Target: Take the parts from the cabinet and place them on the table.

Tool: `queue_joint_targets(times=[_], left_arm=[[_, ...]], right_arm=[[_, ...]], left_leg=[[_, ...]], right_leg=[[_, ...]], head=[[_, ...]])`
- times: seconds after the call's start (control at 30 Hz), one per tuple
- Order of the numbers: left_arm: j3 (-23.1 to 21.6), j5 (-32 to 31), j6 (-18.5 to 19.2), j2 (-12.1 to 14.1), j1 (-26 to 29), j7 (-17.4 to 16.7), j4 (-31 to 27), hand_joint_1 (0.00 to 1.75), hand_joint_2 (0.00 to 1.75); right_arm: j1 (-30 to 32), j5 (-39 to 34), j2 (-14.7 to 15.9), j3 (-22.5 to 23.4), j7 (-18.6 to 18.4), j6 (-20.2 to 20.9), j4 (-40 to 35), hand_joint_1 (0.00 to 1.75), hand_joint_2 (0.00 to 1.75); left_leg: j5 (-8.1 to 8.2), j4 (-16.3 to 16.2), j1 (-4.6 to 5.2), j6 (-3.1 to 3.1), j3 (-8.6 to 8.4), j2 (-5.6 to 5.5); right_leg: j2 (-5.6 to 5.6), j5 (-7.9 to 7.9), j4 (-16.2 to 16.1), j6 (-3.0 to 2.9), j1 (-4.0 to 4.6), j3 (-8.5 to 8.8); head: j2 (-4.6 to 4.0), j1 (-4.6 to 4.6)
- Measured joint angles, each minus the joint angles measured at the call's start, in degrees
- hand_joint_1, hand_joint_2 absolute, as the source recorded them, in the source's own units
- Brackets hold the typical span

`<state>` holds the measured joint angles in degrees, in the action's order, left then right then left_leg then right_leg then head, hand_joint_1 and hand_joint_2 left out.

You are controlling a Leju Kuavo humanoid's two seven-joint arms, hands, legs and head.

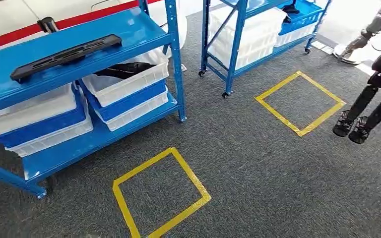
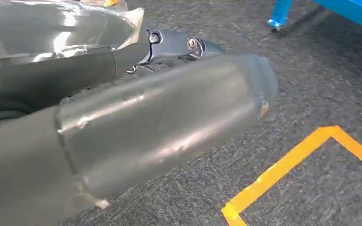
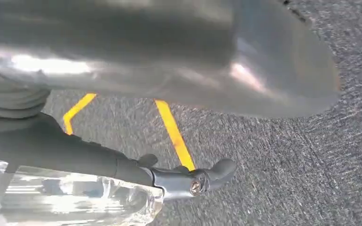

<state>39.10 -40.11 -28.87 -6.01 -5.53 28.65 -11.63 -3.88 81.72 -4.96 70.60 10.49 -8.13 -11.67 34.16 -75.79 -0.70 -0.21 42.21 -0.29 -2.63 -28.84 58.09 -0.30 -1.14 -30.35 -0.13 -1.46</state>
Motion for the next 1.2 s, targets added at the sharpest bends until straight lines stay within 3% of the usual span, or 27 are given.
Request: queue_joint_targets(times=[0.03,0.1,0.13,0.17,0.3,0.33,0.4,0.47,0.5,0.53,0.57,0.6,0.63,0.67,0.77,0.8,0.83,0.87,0.9,0.97,1.0,1.03,1.07,1.1,1.13,1.17,1.2], left_arm=[[0.00,0.00,0.00,0.00,0.07,-0.04,0.00,0.00,0.00],[0.02,0.00,0.00,0.04,0.07,-0.13,0.00,0.00,0.00],[0.00,0.00,0.00,0.09,-0.02,-0.13,0.00,0.00,0.00],[0.00,0.00,0.00,0.11,-0.23,-0.13,0.00,0.00,0.00],[0.00,-0.02,0.00,0.15,-0.29,-0.18,0.00,0.00,0.00],[-0.02,-0.07,-0.02,0.02,-0.21,-0.28,0.02,0.00,0.00],[-0.02,-0.13,0.00,0.02,-0.44,-0.37,0.02,0.00,0.00],[-0.07,-0.22,0.00,-0.02,-0.60,-0.37,0.02,0.00,0.00],[-0.09,-0.31,0.02,-0.02,-0.55,-0.41,0.02,0.00,0.00],[-0.09,-0.50,0.07,-0.04,-0.48,-0.48,0.02,0.00,0.00],[-0.13,-0.68,0.11,-0.09,-0.47,-0.57,0.02,0.00,0.00],[-0.17,-0.74,0.11,-0.15,-0.50,-0.66,0.02,0.00,0.00],[-0.17,-0.81,0.13,-0.20,-0.53,-0.68,0.02,0.00,0.00],[-0.17,-0.83,0.13,-0.15,-0.55,-0.70,0.02,0.00,0.00],[-0.17,-0.96,0.15,-0.09,-0.46,-0.79,0.02,0.00,0.00],[-0.17,-0.96,0.15,-0.02,-0.39,-0.81,0.02,0.00,0.00],[-0.17,-0.96,0.15,0.07,-0.33,-0.85,0.02,0.00,0.00],[-0.20,-1.05,0.15,-0.07,-0.30,-0.85,0.02,0.00,0.00],[-0.20,-1.05,0.15,-0.04,-0.54,-0.85,0.02,0.00,0.00],[-0.22,-1.05,0.15,-0.04,-0.76,-0.85,0.02,0.00,0.00],[-0.22,-1.05,0.18,-0.07,-0.66,-0.85,0.02,0.00,0.00],[-0.22,-1.05,0.18,-0.07,-0.54,-0.85,0.02,0.00,0.00],[-0.22,-1.05,0.18,-0.07,-0.50,-0.85,0.02,0.00,0.00],[-0.22,-1.05,0.18,-0.04,-0.49,-0.85,0.02,0.00,0.00],[-0.24,-1.05,0.18,0.02,-0.58,-0.85,0.02,0.00,0.00],[-0.26,-1.05,0.18,0.04,-0.69,-0.85,0.02,0.00,0.00],[-0.33,-1.09,0.18,0.09,-0.84,-0.85,0.02,0.00,0.00]], right_arm=[[-0.03,-0.05,0.00,0.00,0.00,0.00,0.00,0.00,0.00],[-0.14,-0.05,-0.07,0.00,0.00,-0.02,0.00,0.00,0.00],[-0.24,-0.07,-0.09,0.00,0.00,-0.02,0.00,0.00,0.00],[-0.29,-0.07,-0.09,0.00,0.00,-0.05,0.00,0.00,0.00],[-0.60,0.02,-0.15,0.00,0.02,-0.11,0.00,0.00,0.00],[-0.64,0.06,-0.07,0.00,0.02,-0.13,0.00,0.00,0.00],[-0.56,0.09,-0.11,0.00,0.02,-0.13,0.00,0.00,0.00],[-0.34,0.15,-0.07,0.00,0.00,-0.15,0.00,0.00,0.00],[-0.24,0.15,-0.07,0.00,0.00,-0.15,0.00,0.00,0.00],[-0.21,0.13,-0.04,0.00,0.00,-0.15,0.00,0.00,0.00],[-0.23,0.11,0.02,0.00,0.00,-0.15,0.00,0.00,0.00],[-0.30,0.06,0.13,0.00,0.00,-0.18,0.00,0.00,0.00],[-0.35,0.04,0.20,0.00,0.00,-0.18,0.00,0.00,0.00],[-0.35,0.04,0.15,0.00,0.00,-0.18,0.02,0.00,0.00],[-0.63,0.02,0.15,-0.02,0.00,-0.22,0.00,0.00,0.00],[-0.63,0.00,0.11,-0.02,0.00,-0.22,0.02,0.00,0.00],[-0.64,-0.07,-0.11,0.00,0.00,-0.22,0.02,0.00,0.00],[-0.68,-0.07,0.00,0.00,0.00,-0.35,0.00,0.00,0.00],[-0.61,-0.07,0.02,0.00,0.00,-0.35,0.00,0.00,0.00],[-0.30,-0.07,0.00,0.00,0.00,-0.35,0.00,0.00,0.00],[-0.22,-0.07,0.00,0.00,0.00,-0.33,0.00,0.00,0.00],[-0.23,-0.09,0.00,0.00,0.00,-0.33,0.00,0.00,0.00],[-0.28,-0.13,-0.04,0.00,0.00,-0.33,0.00,0.00,0.00],[-0.34,-0.13,-0.09,0.00,0.00,-0.35,0.00,0.00,0.00],[-0.38,-0.13,-0.13,0.00,0.00,-0.33,0.00,0.00,0.00],[-0.37,-0.13,-0.20,0.00,0.02,-0.35,0.00,0.00,0.00],[-0.34,-0.15,-0.28,0.00,0.04,-0.33,0.02,0.00,0.00]], left_leg=[[-1.35,1.28,-0.01,0.07,-0.60,0.17],[-5.89,9.70,0.03,0.47,-5.15,0.84],[-7.88,15.20,0.22,0.96,-8.33,3.06],[-7.07,16.72,0.80,1.13,-9.09,4.91],[-7.55,17.61,1.24,2.22,-8.77,2.08],[-8.29,18.48,0.61,2.70,-9.61,1.42],[-8.58,18.66,0.47,3.33,-9.54,0.54],[-8.58,18.64,0.50,3.37,-9.40,-1.05],[-8.58,18.62,0.51,3.35,-9.42,-1.87],[-8.58,18.59,0.49,3.33,-9.46,-2.71],[-8.57,18.54,0.46,3.31,-9.52,-3.51],[-8.53,18.47,0.37,3.21,-9.62,-4.27],[-8.39,18.24,0.28,2.93,-9.67,-5.04],[-8.21,17.88,0.39,2.49,-9.54,-5.58],[-8.02,17.86,0.56,1.72,-9.25,-6.56],[-8.15,17.87,0.42,1.47,-9.13,-7.00],[-7.82,17.45,0.23,1.32,-9.04,-6.55],[-6.42,15.56,0.49,0.99,-8.33,-3.09],[-4.28,12.20,0.44,0.69,-6.67,-1.41],[-0.34,3.55,0.23,0.25,-2.21,-0.25],[0.43,0.38,0.12,0.14,-0.44,-0.08],[-0.40,0.13,0.04,0.16,-0.13,0.07],[-2.30,2.49,0.04,0.25,-1.12,0.21],[-5.12,7.47,0.07,0.46,-3.64,0.60],[-7.68,13.36,0.21,0.89,-6.79,2.15],[-8.03,16.97,0.51,1.37,-8.66,5.10],[-7.74,17.05,0.86,1.48,-8.78,5.42]], right_leg=[[-0.61,-0.06,0.00,-0.06,0.02,0.02],[-1.73,-0.18,0.00,-0.12,0.03,0.29],[-2.24,-0.34,0.00,0.02,0.10,0.53],[-2.66,-0.55,0.01,0.33,0.62,0.62],[-4.85,-0.72,-0.67,1.50,0.79,1.37],[-2.16,-1.34,0.34,1.81,0.56,0.84],[1.20,-4.29,5.71,1.15,0.49,-1.44],[2.10,-7.96,15.03,0.89,0.33,-6.14],[2.20,-8.30,17.49,1.23,0.36,-7.57],[2.27,-7.36,16.67,1.78,0.33,-7.48],[2.34,-5.51,13.36,2.41,0.21,-6.13],[2.62,-3.30,8.72,2.95,0.10,-4.03],[3.79,-0.81,2.73,3.48,-0.27,-1.35],[5.66,-0.13,0.11,3.43,-0.53,-0.57],[4.19,0.17,-0.10,1.94,0.23,-0.07],[3.65,0.35,-0.14,1.53,-0.08,0.13],[3.13,0.58,-0.42,1.15,-0.58,0.16],[2.83,0.52,-0.45,0.75,-0.44,0.26],[2.29,0.46,-0.44,0.30,-0.31,0.30],[0.97,0.25,-0.42,-0.01,-0.04,0.29],[0.34,0.17,-0.40,-0.11,0.04,0.27],[-0.29,0.10,-0.40,-0.18,0.07,0.35],[-0.77,0.00,-0.40,-0.27,0.10,0.43],[-1.35,-0.18,-0.41,-0.15,0.10,0.65],[-1.86,-0.37,-0.43,-0.09,0.16,0.93],[-2.26,-0.51,-0.46,0.12,0.31,1.19],[-2.65,-0.78,-0.33,0.53,0.95,1.24]], head=[[-0.02,0.00],[0.00,0.00],[0.00,-0.05],[0.00,0.02],[0.00,-0.07],[0.00,0.20],[0.00,0.22],[0.00,0.50],[0.00,0.54],[0.00,0.48],[0.00,0.56],[0.00,0.52],[0.00,0.52],[0.00,0.72],[0.00,0.67],[0.00,0.68],[0.00,0.76],[0.00,0.43],[0.00,0.00],[0.00,0.06],[0.00,0.04],[0.00,0.06],[0.00,0.04],[0.00,0.02],[0.00,0.04],[0.00,0.00],[0.00,0.17]])
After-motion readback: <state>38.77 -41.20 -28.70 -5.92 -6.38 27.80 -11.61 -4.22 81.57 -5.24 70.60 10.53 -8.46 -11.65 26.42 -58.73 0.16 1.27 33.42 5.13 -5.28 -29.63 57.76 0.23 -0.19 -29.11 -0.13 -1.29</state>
